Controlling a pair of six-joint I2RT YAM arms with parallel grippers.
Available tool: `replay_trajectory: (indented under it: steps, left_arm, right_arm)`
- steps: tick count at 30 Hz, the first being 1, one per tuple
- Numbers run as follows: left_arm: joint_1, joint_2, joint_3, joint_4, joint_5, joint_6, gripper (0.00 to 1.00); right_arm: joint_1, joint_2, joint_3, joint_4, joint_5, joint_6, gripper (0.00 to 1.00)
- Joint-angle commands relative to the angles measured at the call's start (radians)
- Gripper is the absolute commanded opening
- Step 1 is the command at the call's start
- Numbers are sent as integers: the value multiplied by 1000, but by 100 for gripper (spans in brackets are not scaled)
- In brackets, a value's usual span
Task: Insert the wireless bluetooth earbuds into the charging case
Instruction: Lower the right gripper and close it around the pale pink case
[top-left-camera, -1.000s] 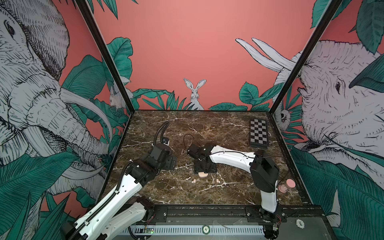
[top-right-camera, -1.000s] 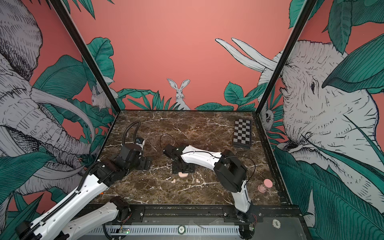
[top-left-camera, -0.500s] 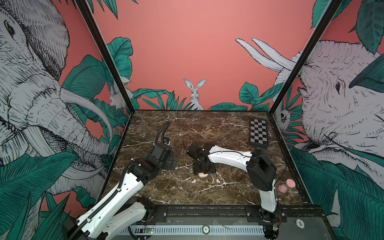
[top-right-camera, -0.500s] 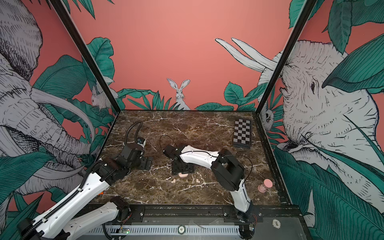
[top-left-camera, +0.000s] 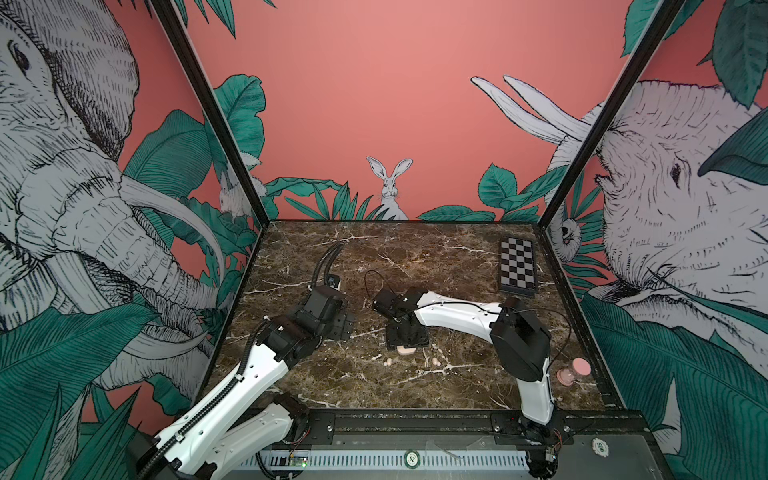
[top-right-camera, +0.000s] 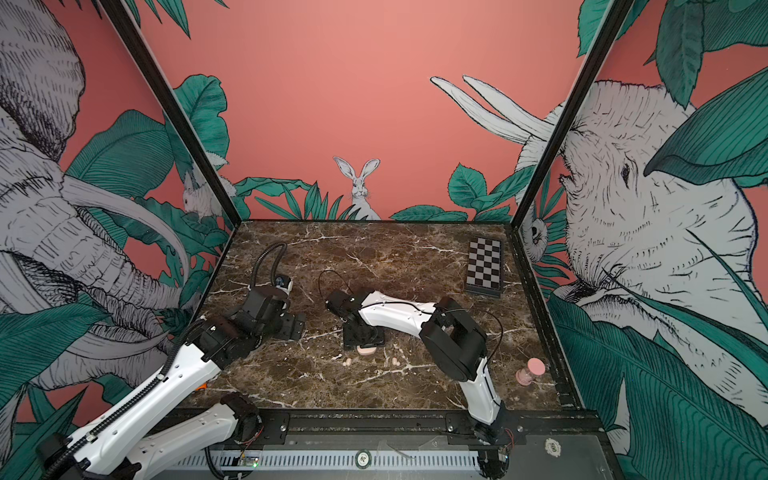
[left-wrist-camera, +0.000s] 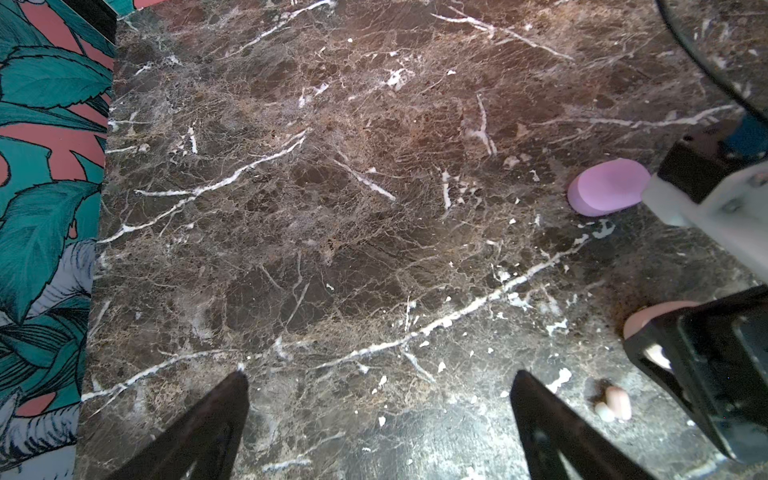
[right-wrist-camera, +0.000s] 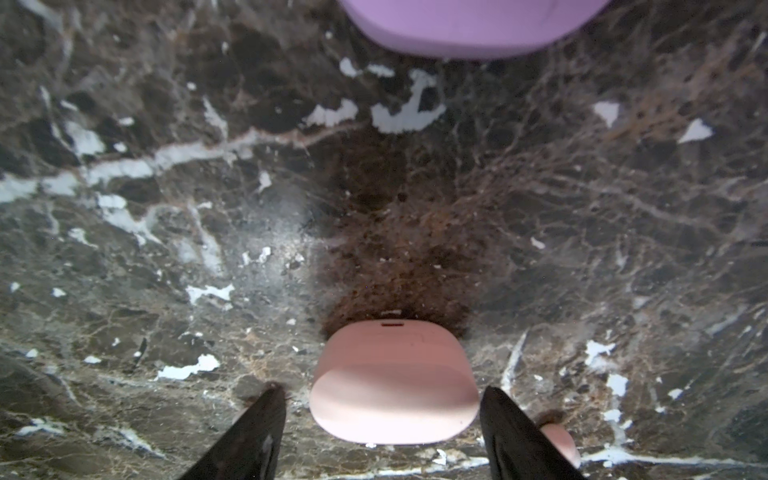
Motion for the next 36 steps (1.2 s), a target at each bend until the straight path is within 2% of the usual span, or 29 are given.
replay_trajectory:
  steps: [1,14,27,33,36]
  left_arm:
    - [-3,0,-9,-10,-10,1,99]
    - [-3,6,-10,-9,-9,5,99]
    - [-3,13,-7,-7,-7,8,99]
    - [-3,12,-8,-9,-10,8,99]
    - [-2,15,-8,-9,-10,8,99]
  right_arm:
    - [-5,12,-10,-13,16,-1,73]
    - [-6,13,-15,-21,34,-5,66]
    - [-6,24,-17,-17,33,-9,66]
    - [-6,22,-22,-12,33,-8,64]
    - [-6,21,-26,-12,34,-8,59]
